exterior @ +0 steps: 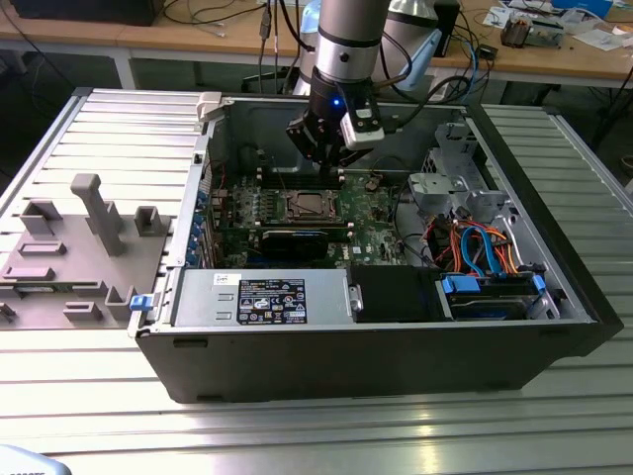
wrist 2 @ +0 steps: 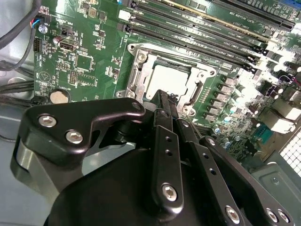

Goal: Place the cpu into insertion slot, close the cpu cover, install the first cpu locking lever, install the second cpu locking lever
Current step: 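Install the first cpu locking lever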

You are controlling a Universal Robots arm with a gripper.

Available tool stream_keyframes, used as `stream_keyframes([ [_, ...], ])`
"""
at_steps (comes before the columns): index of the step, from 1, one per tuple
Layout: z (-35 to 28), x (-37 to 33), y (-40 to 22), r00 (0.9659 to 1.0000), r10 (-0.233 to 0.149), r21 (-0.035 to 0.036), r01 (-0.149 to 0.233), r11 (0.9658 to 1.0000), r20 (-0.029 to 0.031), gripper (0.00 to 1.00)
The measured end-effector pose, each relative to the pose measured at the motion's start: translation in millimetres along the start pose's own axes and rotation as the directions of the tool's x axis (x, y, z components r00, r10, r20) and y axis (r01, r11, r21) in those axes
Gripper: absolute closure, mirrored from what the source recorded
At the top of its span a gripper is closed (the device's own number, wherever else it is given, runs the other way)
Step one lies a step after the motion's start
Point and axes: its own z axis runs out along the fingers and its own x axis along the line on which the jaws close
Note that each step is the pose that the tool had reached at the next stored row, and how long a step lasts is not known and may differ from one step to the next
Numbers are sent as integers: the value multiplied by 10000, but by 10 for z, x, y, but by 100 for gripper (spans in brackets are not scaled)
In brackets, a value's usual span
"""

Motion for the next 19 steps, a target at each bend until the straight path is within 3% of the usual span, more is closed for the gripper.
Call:
stream_keyframes([
  [19,0,0,0,9975,-708,36,708,9975,9,89],
])
